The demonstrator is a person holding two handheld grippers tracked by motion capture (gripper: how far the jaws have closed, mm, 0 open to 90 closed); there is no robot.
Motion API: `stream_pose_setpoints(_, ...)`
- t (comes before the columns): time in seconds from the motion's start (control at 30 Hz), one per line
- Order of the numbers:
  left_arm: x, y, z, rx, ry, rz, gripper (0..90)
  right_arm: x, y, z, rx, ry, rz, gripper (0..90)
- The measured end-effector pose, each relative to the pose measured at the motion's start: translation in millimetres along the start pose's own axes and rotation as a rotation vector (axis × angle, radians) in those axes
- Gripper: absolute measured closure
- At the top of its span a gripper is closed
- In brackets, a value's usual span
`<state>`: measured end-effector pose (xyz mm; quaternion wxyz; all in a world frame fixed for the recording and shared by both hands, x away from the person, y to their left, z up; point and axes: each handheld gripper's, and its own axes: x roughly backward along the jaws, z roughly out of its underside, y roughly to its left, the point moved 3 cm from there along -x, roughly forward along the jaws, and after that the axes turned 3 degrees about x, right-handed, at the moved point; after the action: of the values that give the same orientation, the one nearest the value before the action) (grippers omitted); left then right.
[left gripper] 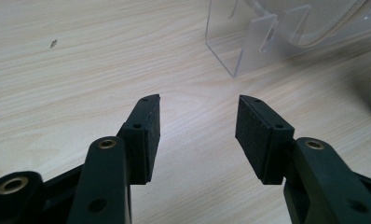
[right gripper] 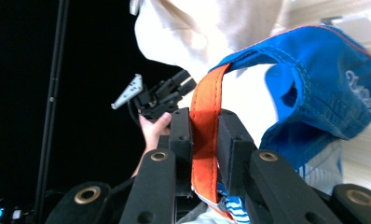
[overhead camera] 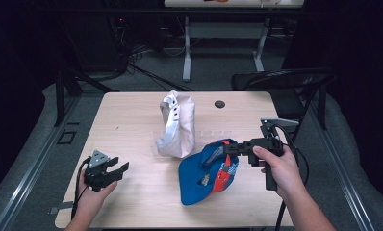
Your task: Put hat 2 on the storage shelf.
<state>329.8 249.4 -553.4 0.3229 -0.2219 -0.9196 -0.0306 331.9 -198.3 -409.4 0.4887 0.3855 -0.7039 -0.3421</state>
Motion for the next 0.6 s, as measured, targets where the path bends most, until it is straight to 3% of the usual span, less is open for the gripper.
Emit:
stream_pose_setpoints(0.17, 0.0, -0.4, 0.1, 0.001, -0.003, -0.002, 50.5, 4.5, 20.7, -7.8, 0.040, -0.007, 0.002, 77.6)
stream_pose_setpoints(0.3, 0.1, -0.6, 0.1, 0.001, -0.001, -0.003, 50.4, 8.7, 32.9, -14.3, 0.058, -0.015, 0.033, 77.7)
stream_pose_setpoints(0.6, -0.3, -0.6, 0.4, 0.000, 0.003, 0.001, 50.3, 27.2, 45.2, -32.2, 0.050, -0.041, 0.097, 77.7)
